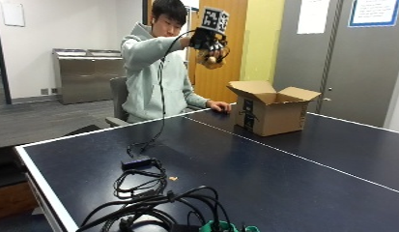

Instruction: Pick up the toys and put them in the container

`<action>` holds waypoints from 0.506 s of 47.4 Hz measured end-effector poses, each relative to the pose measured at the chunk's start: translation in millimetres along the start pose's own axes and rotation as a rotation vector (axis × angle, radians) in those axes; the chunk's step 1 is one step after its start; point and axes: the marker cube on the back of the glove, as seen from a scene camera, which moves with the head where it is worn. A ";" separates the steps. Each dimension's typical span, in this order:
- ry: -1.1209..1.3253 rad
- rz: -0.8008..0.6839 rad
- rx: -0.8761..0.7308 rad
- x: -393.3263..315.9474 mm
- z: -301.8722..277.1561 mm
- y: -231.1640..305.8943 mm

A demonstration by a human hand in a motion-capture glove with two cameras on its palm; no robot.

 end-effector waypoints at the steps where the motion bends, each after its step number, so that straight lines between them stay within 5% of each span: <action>1: 0.002 -0.005 0.033 -7.2 -11.4 -3.9; 16: -0.249 -0.021 0.479 -115.8 -80.2 -81.3; 24: -0.140 0.065 0.424 -93.6 -29.9 -139.6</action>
